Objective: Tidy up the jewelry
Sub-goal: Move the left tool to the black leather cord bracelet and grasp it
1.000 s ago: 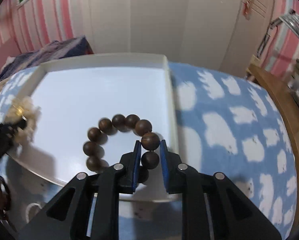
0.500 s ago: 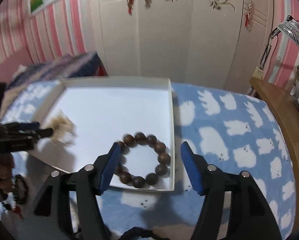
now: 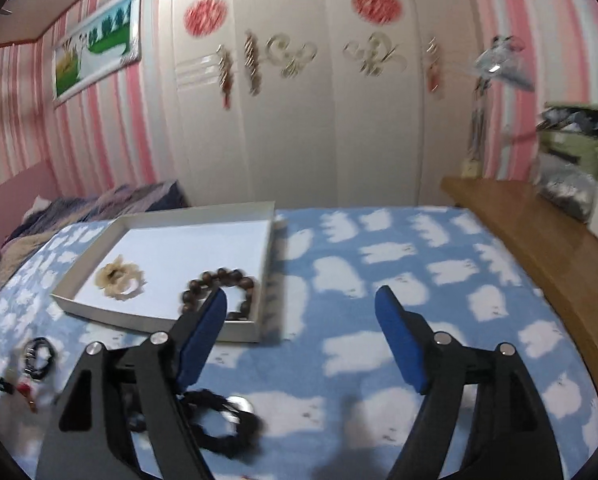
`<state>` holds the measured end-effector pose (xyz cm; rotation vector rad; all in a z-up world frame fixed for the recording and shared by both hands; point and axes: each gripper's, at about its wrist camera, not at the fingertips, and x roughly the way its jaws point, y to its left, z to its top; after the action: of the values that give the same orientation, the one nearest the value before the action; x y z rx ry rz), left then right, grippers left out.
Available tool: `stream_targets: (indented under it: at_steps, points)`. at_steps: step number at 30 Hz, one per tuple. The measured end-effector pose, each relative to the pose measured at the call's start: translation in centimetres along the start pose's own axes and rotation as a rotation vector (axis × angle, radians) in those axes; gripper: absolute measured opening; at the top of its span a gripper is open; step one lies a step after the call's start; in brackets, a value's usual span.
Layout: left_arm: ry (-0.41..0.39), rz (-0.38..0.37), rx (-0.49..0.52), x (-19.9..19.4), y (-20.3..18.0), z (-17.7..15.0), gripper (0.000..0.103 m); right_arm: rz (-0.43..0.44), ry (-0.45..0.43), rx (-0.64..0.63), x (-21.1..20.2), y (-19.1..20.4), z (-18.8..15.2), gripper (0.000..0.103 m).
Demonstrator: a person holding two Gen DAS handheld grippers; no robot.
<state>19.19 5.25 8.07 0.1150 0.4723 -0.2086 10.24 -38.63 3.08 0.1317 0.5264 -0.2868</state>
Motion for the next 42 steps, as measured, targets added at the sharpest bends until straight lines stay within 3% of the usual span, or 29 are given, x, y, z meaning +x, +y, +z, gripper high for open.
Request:
stream_targets:
  at_steps: [2, 3, 7, 10, 13, 16, 21, 26, 33, 37, 42]
  points:
    - [-0.056, 0.03, 0.0, -0.9, 0.0, -0.3, 0.087, 0.028, 0.046, 0.023, 0.2, -0.6, 0.1, 0.077]
    - [-0.086, 0.028, -0.024, -1.1, 0.0, -0.5, 0.087, 0.053, 0.024, 0.023, -0.2, -0.6, 0.5, 0.077]
    - [-0.153, -0.048, -0.1, -2.9, -0.1, -1.5, 0.085, -0.008, -0.037, -0.063, -1.9, 0.4, 0.8, 0.077]
    - [-0.223, 0.054, 0.027, -3.2, -2.3, -2.2, 0.086, 0.057, -0.048, -0.02, -2.7, 0.7, 1.0, 0.077]
    - [-0.161, 0.042, 0.032, -1.8, -2.3, -2.6, 0.086, 0.117, -0.036, -0.012, -2.6, 1.5, 0.7, 0.077]
    - [-0.091, 0.039, -0.011, -0.5, -1.2, -2.8, 0.086, 0.093, -0.014, -0.064, -2.3, 2.4, 0.2, 0.077]
    - [-0.04, 0.035, -0.082, 0.7, 0.1, -3.5, 0.085, 0.116, 0.022, -0.103, -1.9, 2.9, -0.3, 0.077]
    - [-0.057, 0.022, -0.075, 0.1, -0.9, -3.6, 0.088, 0.119, 0.002, -0.099, -2.1, 3.1, -0.5, 0.077]
    - [0.002, 0.007, -0.049, 0.8, -1.8, -3.8, 0.088, 0.078, 0.022, -0.098, -2.3, 2.9, -0.3, 0.077]
    - [0.143, -0.068, -0.046, 3.2, -2.6, -5.0, 0.088, 0.054, 0.069, -0.101, -1.5, 2.6, -0.7, 0.077]
    - [0.219, -0.07, -0.003, 4.8, -4.0, -6.4, 0.086, 0.046, 0.133, -0.091, -0.2, 2.2, -1.3, 0.077]
